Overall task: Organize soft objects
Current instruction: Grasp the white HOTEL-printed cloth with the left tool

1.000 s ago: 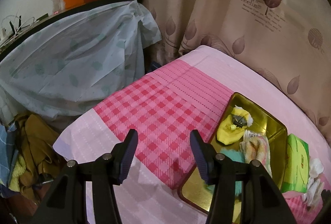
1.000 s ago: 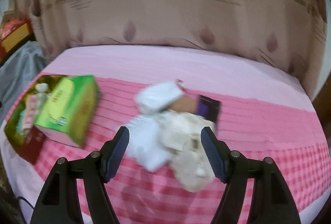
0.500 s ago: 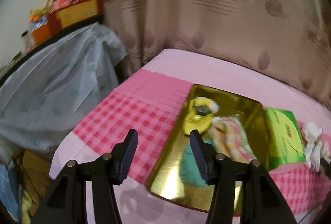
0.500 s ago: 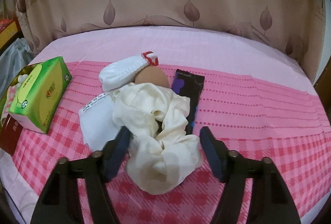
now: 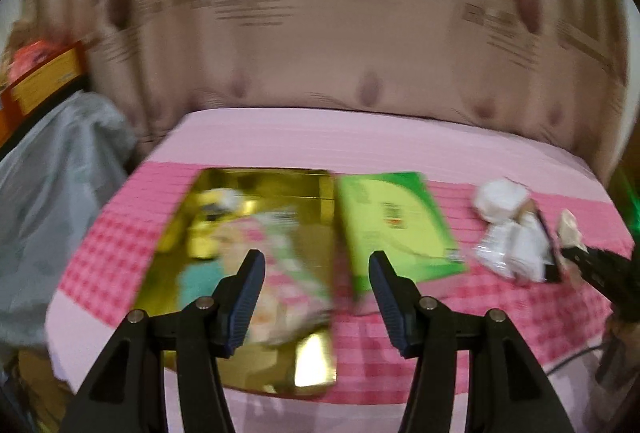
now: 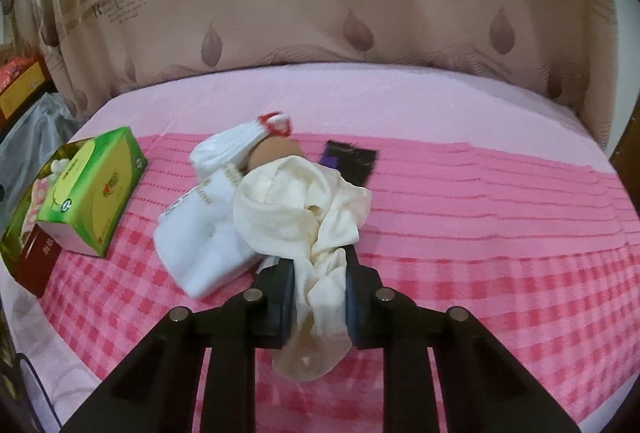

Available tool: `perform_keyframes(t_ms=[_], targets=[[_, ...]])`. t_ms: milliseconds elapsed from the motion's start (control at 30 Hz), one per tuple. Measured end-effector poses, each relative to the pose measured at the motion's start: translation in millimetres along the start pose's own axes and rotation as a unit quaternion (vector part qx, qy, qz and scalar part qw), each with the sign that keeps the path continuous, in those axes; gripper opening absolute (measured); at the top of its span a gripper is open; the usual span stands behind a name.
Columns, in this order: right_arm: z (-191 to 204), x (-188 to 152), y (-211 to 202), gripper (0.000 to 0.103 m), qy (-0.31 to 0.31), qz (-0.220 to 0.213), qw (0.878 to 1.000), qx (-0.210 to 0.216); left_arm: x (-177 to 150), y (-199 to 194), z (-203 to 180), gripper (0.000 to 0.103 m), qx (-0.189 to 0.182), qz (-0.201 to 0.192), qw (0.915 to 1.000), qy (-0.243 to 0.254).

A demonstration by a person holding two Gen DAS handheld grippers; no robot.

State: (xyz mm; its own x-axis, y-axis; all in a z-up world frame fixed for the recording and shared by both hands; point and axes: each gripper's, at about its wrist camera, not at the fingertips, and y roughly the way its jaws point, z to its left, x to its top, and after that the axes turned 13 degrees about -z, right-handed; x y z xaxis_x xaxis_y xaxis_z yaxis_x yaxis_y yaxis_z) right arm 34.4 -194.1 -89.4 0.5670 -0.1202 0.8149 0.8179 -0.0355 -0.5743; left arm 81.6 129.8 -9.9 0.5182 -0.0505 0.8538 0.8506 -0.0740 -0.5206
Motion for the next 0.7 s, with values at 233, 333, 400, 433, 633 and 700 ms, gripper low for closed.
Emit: perform_keyframes(t_ms=[233,333,400,433,633,700], targets=[[-50.7,-3.1,-1.1,0.019,0.024,0.005,0.997,-0.079,8.7,8.2,-77.0,0.057,-0.114,0.024,0.9928,0.029],[-74.6,-11.7,3.4,0.019,0.036,0.016,0.992,-0.119,10.5,16.4,-106.1,0.059,-0.158,0.04,0.9859,0.039],[-91.5,-18.1,6.4,0.019,0.052,0.029,0.989,-0.139,11.6,24.6,-124.8,0.061,-0.183,0.051,0.9807,0.047],[-96.7,-19.2,6.9,0.019,0.058,0.03,0.987,-0.145,11.9,28.6,-132.3,0.062,-0.194,0.057,0.9781,0.05],[-120.6,-22.0,3.6,0.019,0.088,0.029,0.983,-0.159,9.0,62.3,-179.9,0.062,-0.244,0.1,0.9611,0.081],[-118.9,-21.8,4.5,0.02,0.084,0.031,0.983,-0.159,6.4,76.2,-193.6,0.062,-0.255,0.117,0.9555,0.092]])
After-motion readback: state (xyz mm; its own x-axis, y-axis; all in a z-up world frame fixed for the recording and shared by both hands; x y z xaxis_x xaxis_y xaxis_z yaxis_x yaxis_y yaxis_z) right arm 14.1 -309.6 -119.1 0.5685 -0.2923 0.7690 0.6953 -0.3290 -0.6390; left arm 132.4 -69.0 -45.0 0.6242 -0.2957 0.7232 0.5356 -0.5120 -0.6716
